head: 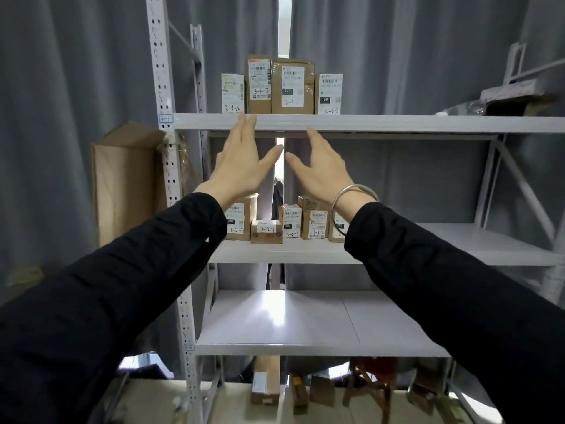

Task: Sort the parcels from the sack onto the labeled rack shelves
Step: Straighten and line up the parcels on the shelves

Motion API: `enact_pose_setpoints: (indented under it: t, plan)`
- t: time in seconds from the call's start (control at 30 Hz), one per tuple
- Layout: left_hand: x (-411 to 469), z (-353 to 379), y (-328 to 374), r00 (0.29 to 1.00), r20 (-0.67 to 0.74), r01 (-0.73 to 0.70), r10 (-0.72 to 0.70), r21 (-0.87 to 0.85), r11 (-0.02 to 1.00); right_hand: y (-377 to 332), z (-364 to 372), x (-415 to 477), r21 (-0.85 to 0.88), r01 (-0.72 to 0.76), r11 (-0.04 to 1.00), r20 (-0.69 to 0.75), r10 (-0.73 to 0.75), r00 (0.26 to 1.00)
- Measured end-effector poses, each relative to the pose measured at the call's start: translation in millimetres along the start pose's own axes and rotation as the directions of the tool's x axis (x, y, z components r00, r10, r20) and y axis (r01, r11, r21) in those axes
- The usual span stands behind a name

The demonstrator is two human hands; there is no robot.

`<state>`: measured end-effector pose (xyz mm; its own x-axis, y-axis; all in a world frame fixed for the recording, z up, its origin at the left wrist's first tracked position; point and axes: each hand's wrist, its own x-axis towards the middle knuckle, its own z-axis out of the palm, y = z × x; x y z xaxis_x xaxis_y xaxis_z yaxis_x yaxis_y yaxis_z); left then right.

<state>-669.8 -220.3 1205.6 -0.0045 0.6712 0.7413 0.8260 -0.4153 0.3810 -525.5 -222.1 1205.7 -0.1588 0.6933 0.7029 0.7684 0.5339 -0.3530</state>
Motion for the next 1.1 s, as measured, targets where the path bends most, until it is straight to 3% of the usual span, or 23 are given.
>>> enact_pose_setpoints:
  t: [0.4,0.8,1.1]
  plan:
    - [-12.0,22.0,-6.6,0.998,0.049,0.042,-0.042,0.000,0.999,30.5,-19.7,-8.7,0.051,0.023,0.998,0.032,-0.025,0.999]
    - [-141.2,83.3,-61.5,0.945,0.240,0.240,-0.220,-0.059,0.969,92.1,72.5,-132.7,0.250,-0.297,0.922,0.217,0.246,0.945]
    - [-170.5,111.8,-84.5,0.902,0.293,0.357,-0.317,-0.094,0.929,104.2,87.0,-150.2,0.250,-0.338,0.907,0.252,0.276,0.928]
